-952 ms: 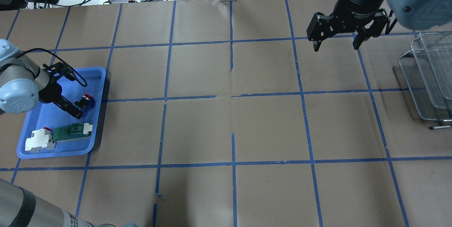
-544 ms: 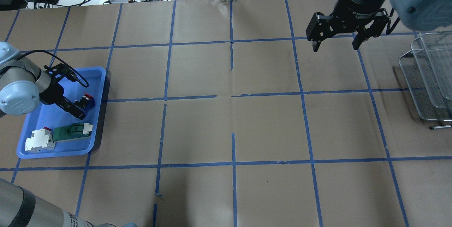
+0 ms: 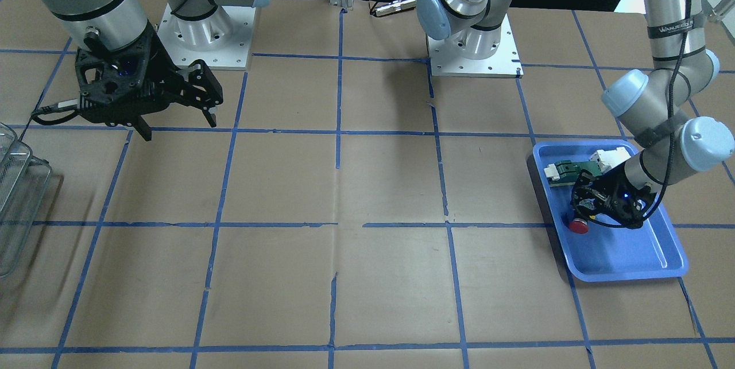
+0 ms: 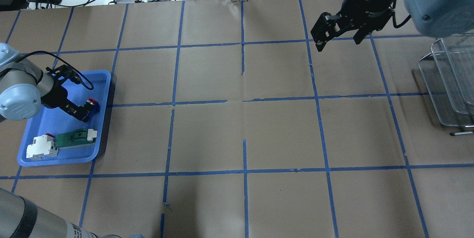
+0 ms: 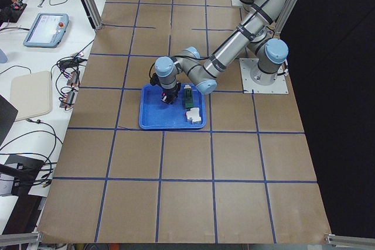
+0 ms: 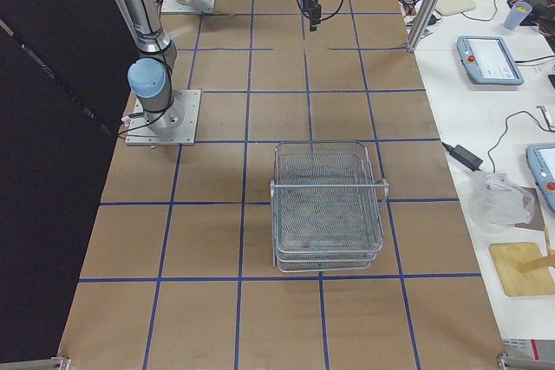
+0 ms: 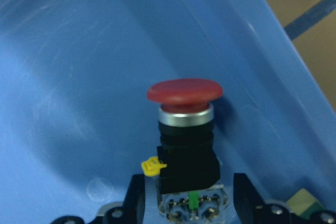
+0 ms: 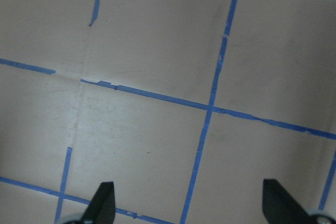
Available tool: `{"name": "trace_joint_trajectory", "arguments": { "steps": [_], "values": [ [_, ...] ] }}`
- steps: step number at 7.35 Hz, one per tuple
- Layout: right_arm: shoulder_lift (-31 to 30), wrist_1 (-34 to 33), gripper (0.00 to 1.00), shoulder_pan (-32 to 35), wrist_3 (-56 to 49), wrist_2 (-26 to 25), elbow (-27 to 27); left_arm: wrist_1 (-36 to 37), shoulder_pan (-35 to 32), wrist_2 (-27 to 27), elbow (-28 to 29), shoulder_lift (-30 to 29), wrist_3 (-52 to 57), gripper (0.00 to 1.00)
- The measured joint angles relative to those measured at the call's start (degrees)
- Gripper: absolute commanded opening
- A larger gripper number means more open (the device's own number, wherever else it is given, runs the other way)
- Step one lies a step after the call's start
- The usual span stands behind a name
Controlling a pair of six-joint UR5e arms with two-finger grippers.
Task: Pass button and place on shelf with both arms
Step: 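Lift the button with the left gripper toward the center while the right gripper approaches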
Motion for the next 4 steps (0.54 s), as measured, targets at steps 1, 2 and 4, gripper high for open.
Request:
{"name": "trace_joint_trajectory", "arguments": {
  "steps": [1, 2, 4],
  "values": [
    [-0.1, -0.5, 1.00, 0.0, -3.5, 3.0, 0.5, 0.0, 0.0, 0.0, 0.4, 0.1, 0.1, 0.00],
    [-0.4, -0.9, 1.00, 0.0, -7.4, 4.5, 0.8, -0.2, 0.0, -0.4, 1.4, 0.4, 0.3, 0.00],
    [-1.0, -1.8, 1.00, 0.2, -18.3, 10.8, 0.9, -3.8, -0.5, -3.5, 5.5, 2.0, 2.8, 0.00]
  ]
}}
